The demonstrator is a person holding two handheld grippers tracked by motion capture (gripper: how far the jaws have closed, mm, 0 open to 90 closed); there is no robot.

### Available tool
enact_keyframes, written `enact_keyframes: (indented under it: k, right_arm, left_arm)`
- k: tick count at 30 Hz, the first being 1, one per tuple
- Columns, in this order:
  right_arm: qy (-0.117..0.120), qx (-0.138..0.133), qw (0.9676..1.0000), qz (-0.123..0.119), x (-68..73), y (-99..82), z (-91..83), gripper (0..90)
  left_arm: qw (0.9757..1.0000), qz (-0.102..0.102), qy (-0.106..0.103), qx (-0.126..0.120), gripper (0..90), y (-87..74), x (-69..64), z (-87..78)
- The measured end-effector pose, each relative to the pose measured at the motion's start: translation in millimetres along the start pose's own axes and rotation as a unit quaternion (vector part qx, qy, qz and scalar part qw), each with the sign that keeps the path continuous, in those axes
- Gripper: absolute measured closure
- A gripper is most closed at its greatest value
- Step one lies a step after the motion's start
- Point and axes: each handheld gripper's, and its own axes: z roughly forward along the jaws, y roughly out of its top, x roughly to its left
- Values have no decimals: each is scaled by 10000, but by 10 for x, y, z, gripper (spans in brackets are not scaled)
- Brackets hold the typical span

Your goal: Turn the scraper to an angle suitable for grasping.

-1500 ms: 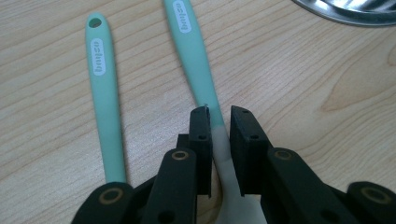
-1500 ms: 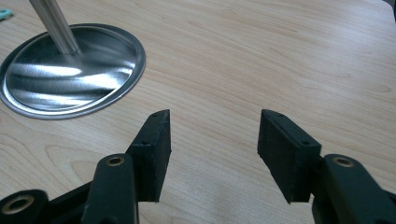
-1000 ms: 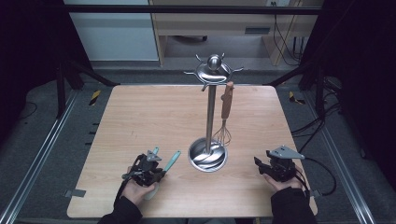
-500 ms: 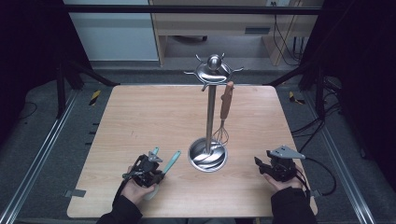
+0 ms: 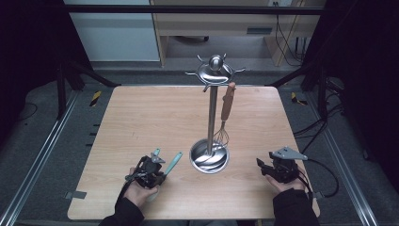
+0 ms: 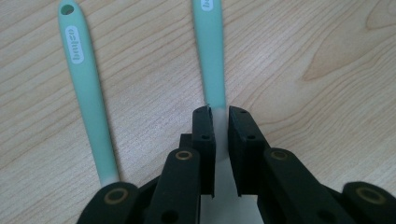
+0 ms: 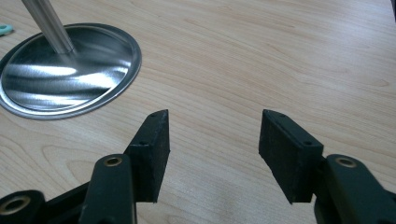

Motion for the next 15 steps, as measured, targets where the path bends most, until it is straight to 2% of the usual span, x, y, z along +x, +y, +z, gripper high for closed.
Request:
enact_keyframes:
  k: [7,12,15]
  right_arm:
    - [11,-3,10000,24,-3,-1,-4,436]
    - [16,-18,10000,37,-7,0,-13,436]
    - [4,-17,10000,32,-10,-2,-11,435]
  left_arm:
    - [10000,24,-45,-82,814,0,21,-21]
    - [9996,75,-29,-279,815,9,30,-129]
    - [9990,28,-53,-453,816,2,43,-207]
